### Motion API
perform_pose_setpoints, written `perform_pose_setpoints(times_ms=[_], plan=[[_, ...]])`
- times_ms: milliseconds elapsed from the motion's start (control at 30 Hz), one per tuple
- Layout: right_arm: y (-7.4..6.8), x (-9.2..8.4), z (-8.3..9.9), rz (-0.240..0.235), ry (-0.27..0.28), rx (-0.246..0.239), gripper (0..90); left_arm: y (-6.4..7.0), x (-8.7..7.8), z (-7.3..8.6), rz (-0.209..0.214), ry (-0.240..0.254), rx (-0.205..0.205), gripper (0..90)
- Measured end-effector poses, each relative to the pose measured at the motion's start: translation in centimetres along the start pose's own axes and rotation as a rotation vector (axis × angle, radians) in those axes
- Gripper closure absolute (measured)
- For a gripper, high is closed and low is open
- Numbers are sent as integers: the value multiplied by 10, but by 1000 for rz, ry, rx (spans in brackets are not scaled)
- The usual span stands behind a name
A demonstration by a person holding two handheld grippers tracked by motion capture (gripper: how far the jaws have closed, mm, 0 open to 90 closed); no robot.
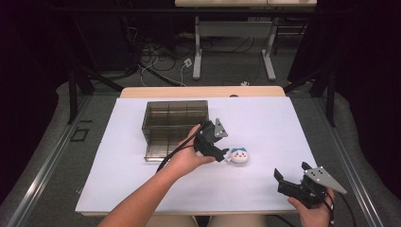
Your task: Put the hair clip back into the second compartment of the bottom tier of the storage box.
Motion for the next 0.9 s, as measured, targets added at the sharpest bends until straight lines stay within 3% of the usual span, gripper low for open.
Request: perform_pose_setpoints(times_ms=[267,900], plan=[[0,0,1,-5,-7,-2,1,1,12,-2,10,-18,2,153],[0,1,1,1,-16,-3,1,6,38,-8,40,-87,59,153]])
Point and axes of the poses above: each handheld gripper's, and its own axes: x roughly forward along the jaws, z roughly out of its underside, y roughly to its right, the point moved 6 cm from there along x, roughly forward along the jaws, and after that the axes turned 15 degrees about x, right-handed, at the moved point
